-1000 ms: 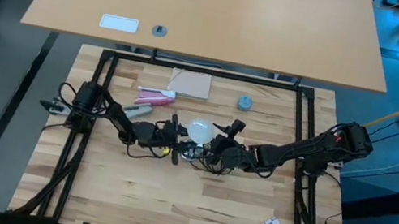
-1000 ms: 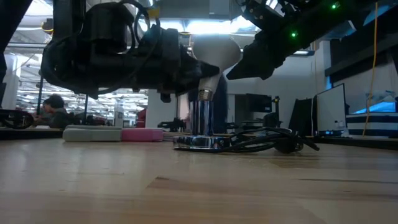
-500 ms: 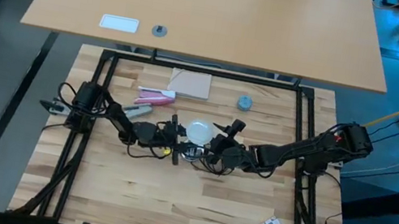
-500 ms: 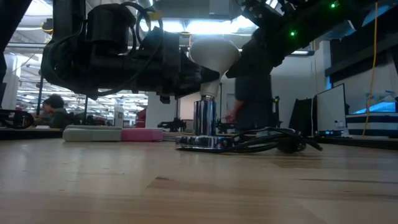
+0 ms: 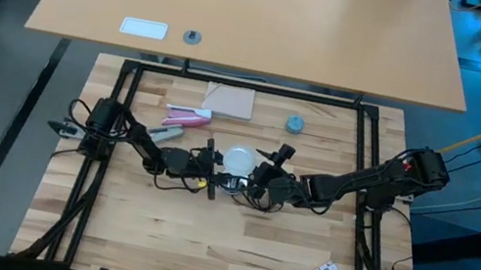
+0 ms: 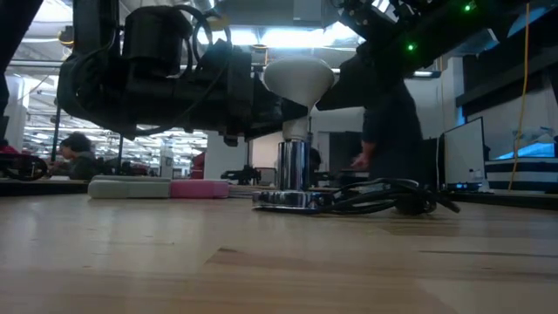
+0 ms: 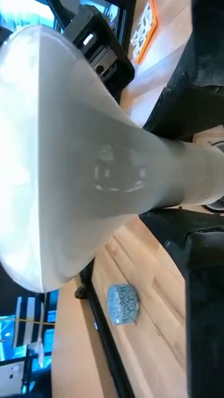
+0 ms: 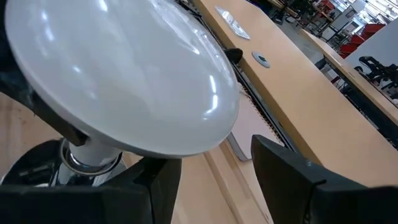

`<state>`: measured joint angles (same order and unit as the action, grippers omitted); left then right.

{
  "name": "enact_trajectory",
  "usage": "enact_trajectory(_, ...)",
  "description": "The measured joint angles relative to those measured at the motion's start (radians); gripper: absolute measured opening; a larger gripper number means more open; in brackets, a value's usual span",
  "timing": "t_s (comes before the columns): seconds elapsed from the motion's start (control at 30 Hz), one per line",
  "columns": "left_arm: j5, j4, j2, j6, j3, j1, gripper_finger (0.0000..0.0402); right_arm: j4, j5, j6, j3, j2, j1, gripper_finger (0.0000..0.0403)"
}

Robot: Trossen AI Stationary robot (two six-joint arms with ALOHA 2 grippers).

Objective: Screw lightbulb
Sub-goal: Insert the white lightbulb into the desk lamp

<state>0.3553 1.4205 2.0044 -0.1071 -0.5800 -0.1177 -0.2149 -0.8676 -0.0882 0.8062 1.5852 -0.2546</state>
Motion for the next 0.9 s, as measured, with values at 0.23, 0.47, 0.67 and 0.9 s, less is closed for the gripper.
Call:
enact_trajectory(0.23,0.002,-0.031,-0.003,-0.013,-0.002,-0.003,0.0155,-0.001,0.021,0.000,0.000,0.000,0.000,0.0198)
enact_trajectory(0.47,0.002,-0.034,-0.001,-0.012,-0.002,-0.003,0.0155,-0.003,0.027,0.000,0.000,0.000,0.000,0.0198)
enact_trajectory(0.67,0.001,-0.066,-0.001,-0.045,-0.001,-0.003,0.0160,-0.002,0.069,-0.025,0.000,0.000,0.000,0.0198)
enact_trajectory(0.9,-0.037,-0.147,-0.003,-0.040,0.000,-0.010,0.0198,-0.010,0.185,-0.052,0.001,-0.001,-0.001,0.0198)
